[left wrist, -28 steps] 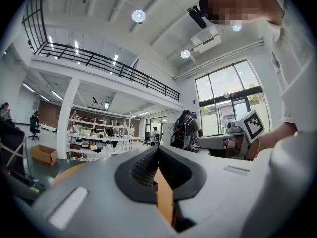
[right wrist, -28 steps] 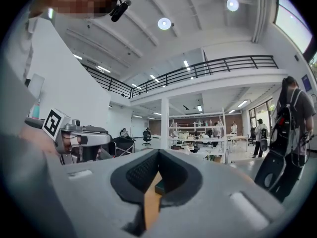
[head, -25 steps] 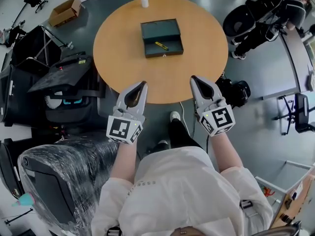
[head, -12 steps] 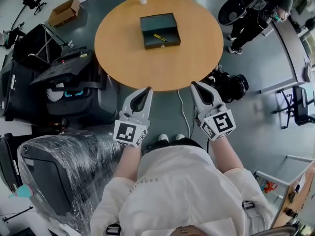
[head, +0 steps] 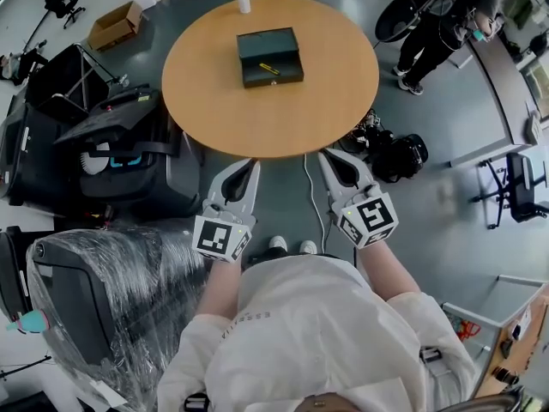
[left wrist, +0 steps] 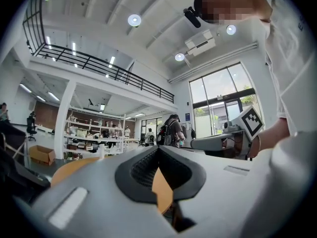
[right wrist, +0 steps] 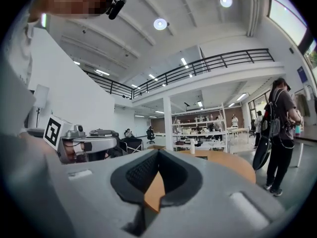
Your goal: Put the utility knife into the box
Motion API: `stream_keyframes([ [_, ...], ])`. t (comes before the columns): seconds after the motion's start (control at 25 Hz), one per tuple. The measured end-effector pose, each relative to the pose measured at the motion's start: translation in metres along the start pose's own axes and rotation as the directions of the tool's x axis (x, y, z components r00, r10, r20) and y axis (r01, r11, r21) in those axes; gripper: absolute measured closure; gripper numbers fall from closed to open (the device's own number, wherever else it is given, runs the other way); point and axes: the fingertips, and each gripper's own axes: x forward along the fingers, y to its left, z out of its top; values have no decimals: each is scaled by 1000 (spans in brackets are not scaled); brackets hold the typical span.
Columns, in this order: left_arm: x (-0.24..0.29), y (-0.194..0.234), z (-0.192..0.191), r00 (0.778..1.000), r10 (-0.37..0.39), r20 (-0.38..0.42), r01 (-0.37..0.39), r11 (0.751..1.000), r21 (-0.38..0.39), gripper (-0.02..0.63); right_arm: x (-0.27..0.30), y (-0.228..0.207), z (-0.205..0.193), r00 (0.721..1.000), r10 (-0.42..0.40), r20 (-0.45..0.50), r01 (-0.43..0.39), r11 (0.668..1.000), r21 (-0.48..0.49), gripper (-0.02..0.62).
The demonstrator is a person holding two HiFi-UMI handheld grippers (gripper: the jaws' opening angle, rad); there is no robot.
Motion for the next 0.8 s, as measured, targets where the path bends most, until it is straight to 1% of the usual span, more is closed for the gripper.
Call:
stream_keyframes([
  [0.08,3,-11,1,999,-37,0,37,999,17,589,-3,1,1,1000,4,2,-4,1000,-28,604],
  [0.16,4,-16,2,999,-50,-2,50,999,16,589,-4,3,1,1000,8,8,-8,999,-42,604],
  [0.36,3,-16,4,999,-53,-5,53,998,25,589,-3,12,4,999,45,10,-44,997,-70,604],
  [0.44,2,-16,7,999,-53,-2,53,998,25,589,-2,13,6,999,46,9,-45,996,-79,604],
  [0.64,-1,-15,9,999,-45,4,45,999,25,589,-1,16,3,999,44,7,-43,997,-66,604],
  [0.8,-5,-14,9,999,-33,13,33,999,16,589,2,28,9,998,60,16,-59,993,-98,604],
])
